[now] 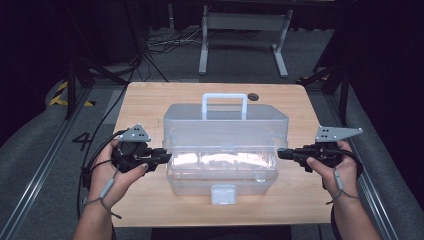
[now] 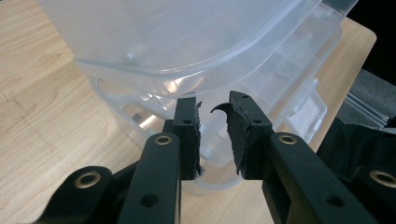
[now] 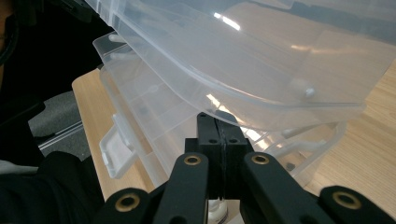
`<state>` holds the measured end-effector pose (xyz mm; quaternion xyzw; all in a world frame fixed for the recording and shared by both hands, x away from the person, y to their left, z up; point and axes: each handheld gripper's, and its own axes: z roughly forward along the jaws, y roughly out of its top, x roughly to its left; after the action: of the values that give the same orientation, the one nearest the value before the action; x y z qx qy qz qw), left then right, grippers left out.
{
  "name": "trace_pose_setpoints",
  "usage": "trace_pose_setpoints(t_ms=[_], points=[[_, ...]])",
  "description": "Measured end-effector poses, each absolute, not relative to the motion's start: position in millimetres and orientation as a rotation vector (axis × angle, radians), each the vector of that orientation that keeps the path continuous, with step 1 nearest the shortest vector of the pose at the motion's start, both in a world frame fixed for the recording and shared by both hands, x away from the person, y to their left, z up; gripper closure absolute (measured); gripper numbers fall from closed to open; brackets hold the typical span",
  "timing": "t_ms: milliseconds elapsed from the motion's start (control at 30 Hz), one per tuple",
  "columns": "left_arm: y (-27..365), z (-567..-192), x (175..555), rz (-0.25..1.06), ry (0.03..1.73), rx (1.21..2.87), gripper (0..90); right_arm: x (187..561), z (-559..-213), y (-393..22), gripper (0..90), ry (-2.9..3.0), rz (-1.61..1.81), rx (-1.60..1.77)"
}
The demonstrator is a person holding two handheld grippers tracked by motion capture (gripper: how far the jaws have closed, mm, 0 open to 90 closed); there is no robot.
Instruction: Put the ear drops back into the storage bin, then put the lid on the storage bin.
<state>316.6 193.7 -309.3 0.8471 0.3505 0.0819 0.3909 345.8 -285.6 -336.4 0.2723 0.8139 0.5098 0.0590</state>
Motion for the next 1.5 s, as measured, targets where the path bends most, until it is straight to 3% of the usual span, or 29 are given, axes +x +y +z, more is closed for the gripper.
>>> trace_pose_setpoints(t_ms=[1500], points=[[187,-324,318,0.144,0.905,2.375,73.8,338,-351,-284,90.0,2.663,1.306,0.836]])
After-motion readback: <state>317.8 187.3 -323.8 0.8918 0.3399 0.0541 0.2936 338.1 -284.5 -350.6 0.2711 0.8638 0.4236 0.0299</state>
